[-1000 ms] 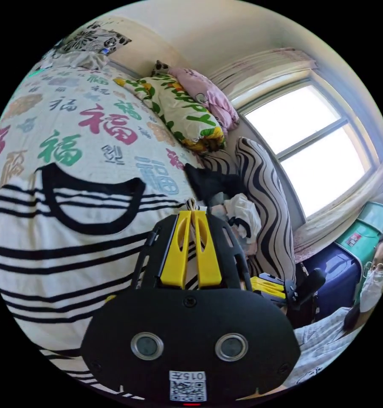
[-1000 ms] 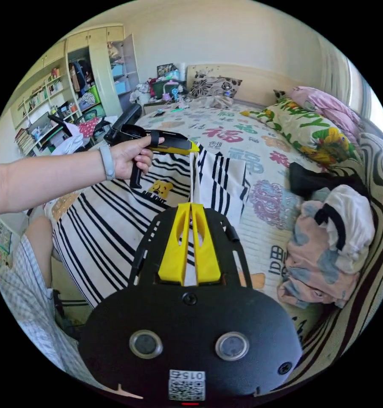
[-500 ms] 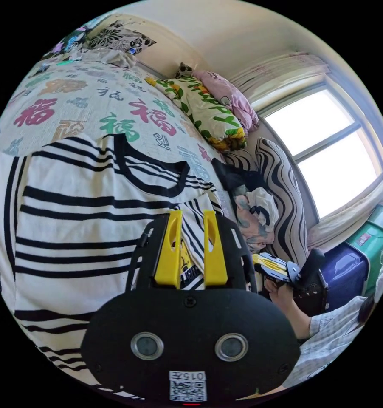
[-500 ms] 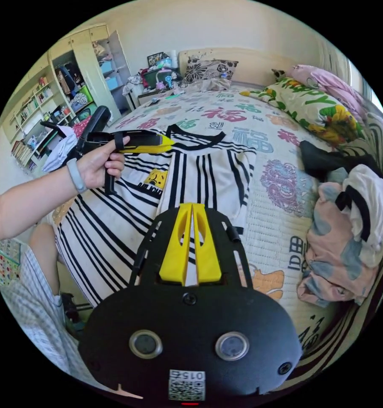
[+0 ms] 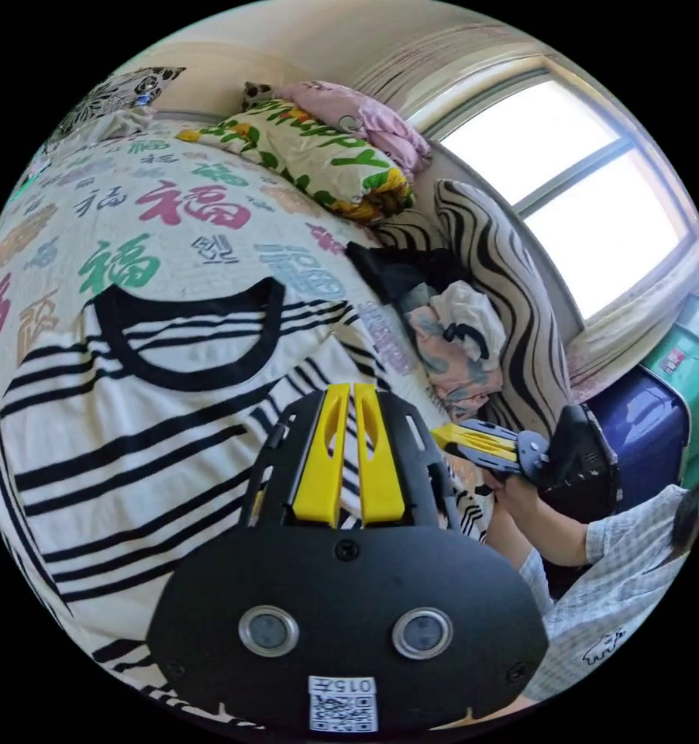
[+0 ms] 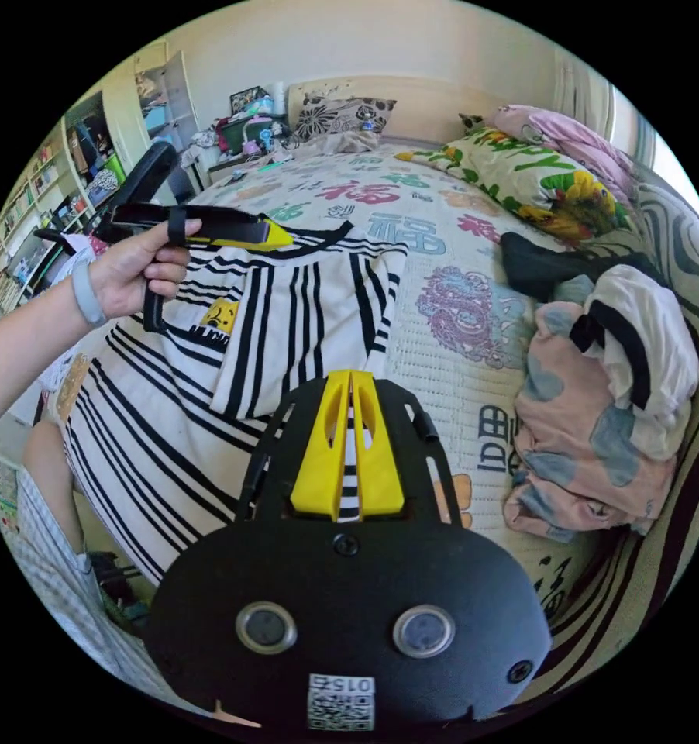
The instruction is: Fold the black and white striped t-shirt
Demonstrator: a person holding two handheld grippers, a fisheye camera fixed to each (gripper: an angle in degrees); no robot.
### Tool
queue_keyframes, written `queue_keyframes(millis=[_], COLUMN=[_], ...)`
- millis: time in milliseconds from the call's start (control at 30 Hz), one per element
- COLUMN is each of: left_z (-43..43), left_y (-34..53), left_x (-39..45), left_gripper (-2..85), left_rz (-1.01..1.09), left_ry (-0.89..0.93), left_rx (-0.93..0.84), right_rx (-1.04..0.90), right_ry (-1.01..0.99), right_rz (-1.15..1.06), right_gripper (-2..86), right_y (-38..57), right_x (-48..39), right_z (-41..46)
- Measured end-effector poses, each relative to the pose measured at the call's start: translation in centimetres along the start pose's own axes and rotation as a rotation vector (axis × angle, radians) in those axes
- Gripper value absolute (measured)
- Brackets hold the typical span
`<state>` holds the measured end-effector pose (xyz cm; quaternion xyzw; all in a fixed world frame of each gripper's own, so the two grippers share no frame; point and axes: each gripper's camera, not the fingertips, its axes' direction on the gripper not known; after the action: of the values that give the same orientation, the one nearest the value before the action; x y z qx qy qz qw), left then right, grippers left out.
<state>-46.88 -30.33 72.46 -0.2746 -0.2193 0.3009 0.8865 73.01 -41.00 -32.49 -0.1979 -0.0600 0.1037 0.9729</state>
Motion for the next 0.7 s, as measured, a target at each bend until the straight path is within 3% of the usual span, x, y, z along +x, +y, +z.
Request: queue_keyframes(millis=[100,233,367,567,700], left_z=[2.0,6.3,4.9,-5.3,-11.8], left_y=[-3.7,-7.6,-8.8,-6.0,-2.7], left_x=[2.7,2.2,1.0,1.0,-0.2], left_gripper=[0.0,-0.7,-0.8,-0.8,-0.9], left_rz=[0.036,-0.089,-0.156,-0.160,-0.178], left_ry=[0.013,-0.053,-0.053,0.162,0.008], left_rx=[-0.041,-0.159,-0.101,0.042,-0.072], right_rx=[-0.113,-0.120,-0.131,-0.014,-0.109], right_ry=[-0.036,-0.008,-0.034,-0.153,-0.257], right_rz=[0.029,0.034,0.088,0.019,-0.113], right_gripper=[-0.7,-0.8,-0.8,-0.6,-0.6], right_y=[-1.5,-1.3,-1.1,-3.4,-5.1], right_x=[1.4,1.7,3.1,0.9,-3.6], right_z=[3.8,6.3,8.0,8.2,12.5])
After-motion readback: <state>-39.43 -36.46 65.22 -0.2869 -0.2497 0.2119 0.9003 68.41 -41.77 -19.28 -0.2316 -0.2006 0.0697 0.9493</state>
